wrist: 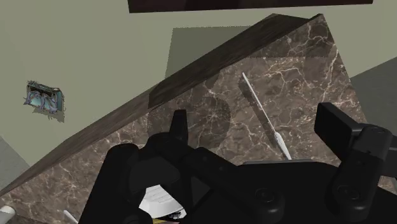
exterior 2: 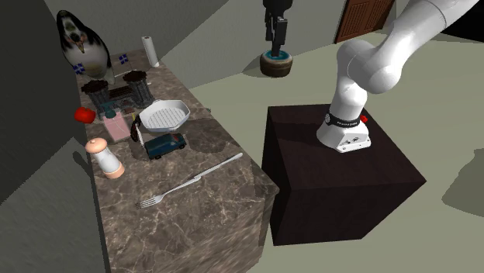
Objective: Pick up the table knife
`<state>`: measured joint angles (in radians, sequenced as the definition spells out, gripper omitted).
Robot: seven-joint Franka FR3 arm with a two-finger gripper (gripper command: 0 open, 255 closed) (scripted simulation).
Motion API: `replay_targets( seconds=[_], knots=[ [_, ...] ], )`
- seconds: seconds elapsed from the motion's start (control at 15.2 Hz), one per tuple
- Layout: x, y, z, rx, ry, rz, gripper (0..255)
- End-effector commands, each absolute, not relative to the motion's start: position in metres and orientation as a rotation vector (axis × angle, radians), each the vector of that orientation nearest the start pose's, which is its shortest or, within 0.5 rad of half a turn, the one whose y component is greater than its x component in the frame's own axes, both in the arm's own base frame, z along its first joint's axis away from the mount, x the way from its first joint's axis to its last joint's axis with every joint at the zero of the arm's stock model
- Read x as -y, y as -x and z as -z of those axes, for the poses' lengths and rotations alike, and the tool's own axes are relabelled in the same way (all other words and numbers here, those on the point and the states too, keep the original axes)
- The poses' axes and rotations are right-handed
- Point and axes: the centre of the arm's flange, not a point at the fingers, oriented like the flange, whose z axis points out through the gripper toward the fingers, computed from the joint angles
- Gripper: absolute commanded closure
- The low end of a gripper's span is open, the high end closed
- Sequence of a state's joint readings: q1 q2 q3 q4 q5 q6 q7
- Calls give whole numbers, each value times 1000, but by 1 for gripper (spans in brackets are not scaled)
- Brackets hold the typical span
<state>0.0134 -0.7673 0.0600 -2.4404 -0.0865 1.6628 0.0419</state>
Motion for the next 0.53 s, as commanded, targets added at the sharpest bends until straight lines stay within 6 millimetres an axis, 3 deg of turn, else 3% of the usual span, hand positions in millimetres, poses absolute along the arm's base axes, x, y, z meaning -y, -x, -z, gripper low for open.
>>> replay_targets(
  seconds=[0.0,0.46],
  knots=[
    [-19,-317,-553,37,3269,-8,0],
    [-16,-357,-470,199,3241,-21,0]
  ],
)
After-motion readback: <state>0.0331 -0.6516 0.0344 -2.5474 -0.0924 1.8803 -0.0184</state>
